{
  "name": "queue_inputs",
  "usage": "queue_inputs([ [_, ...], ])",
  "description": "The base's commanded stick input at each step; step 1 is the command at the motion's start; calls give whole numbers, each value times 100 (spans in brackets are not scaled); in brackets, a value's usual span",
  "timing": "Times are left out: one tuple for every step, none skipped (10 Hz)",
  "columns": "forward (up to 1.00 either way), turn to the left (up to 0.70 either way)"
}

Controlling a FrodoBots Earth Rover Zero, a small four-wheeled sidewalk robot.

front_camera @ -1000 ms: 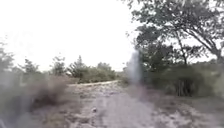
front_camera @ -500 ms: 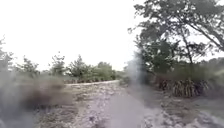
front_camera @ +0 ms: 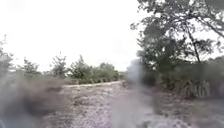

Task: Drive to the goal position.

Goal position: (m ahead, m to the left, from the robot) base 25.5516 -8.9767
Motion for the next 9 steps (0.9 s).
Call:
queue_inputs([
  [59,12],
  [59,15],
  [59,15],
  [59,6],
  [59,2],
  [59,1],
  [59,1],
  [59,1],
  [59,1],
])
